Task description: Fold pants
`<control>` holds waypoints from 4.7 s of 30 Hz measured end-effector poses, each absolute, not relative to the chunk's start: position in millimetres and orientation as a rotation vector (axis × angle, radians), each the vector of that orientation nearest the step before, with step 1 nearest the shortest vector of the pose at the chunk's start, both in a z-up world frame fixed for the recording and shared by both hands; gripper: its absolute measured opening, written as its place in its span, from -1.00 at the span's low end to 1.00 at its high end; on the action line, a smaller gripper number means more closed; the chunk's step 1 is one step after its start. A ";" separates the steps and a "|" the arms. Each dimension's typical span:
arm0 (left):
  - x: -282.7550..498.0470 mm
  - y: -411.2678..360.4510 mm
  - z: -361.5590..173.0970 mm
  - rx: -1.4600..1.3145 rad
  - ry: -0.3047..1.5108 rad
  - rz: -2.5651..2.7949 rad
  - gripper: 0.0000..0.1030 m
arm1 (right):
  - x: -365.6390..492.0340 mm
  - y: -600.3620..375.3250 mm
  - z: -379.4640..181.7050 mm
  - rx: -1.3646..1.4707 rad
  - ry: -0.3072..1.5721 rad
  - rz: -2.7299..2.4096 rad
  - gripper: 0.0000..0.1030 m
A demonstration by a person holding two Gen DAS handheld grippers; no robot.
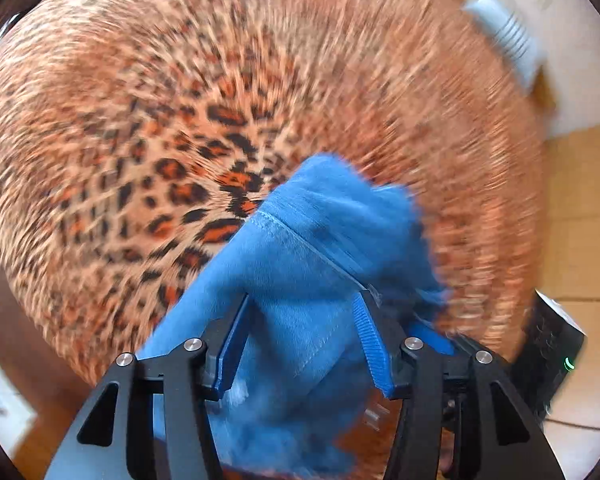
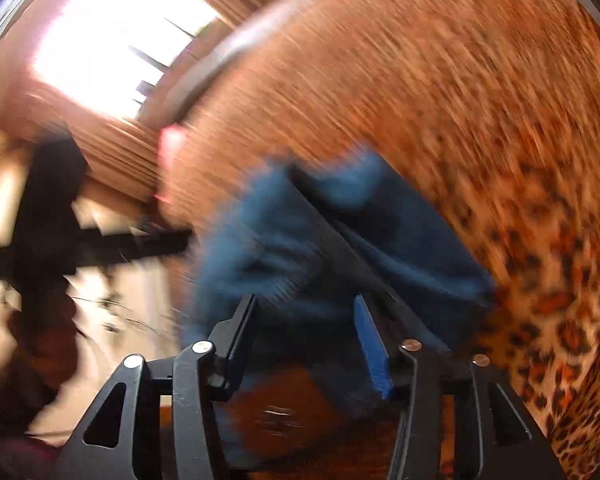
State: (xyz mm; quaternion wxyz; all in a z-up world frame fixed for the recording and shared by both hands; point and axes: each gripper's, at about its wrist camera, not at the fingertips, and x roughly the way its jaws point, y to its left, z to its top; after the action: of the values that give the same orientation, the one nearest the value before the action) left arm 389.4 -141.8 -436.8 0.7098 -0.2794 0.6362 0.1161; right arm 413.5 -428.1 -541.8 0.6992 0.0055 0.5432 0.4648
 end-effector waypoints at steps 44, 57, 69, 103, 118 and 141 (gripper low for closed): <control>385.8 -114.8 -402.8 -0.186 1.500 -0.343 -0.33 | 275.3 -429.4 -519.0 0.463 1.093 0.518 0.16; 432.5 -139.4 -368.0 -0.157 1.391 -0.285 -0.07 | 312.2 -482.2 -485.9 0.594 1.208 0.485 0.59; 456.8 -186.5 -425.1 -0.040 1.366 -0.135 -0.16 | 398.1 -421.3 -543.7 0.349 1.109 0.414 0.03; 423.1 -97.2 -464.3 -0.554 1.617 -0.242 0.47 | 367.1 -470.5 -563.7 0.808 1.156 0.494 0.66; 433.9 -129.0 -459.5 -0.394 1.654 -0.330 -0.13 | 377.6 -447.0 -575.0 0.745 1.192 0.620 -0.04; 565.7 -102.5 -366.0 -0.215 1.374 -0.099 -0.11 | 534.5 -402.0 -452.0 0.489 1.051 0.429 0.56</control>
State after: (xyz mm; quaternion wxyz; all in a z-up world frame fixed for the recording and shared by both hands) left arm 565.7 -102.5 -366.0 0.7667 -0.0988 0.6327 -0.0454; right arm 534.5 -402.0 -452.0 0.8150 0.2292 0.4929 0.2009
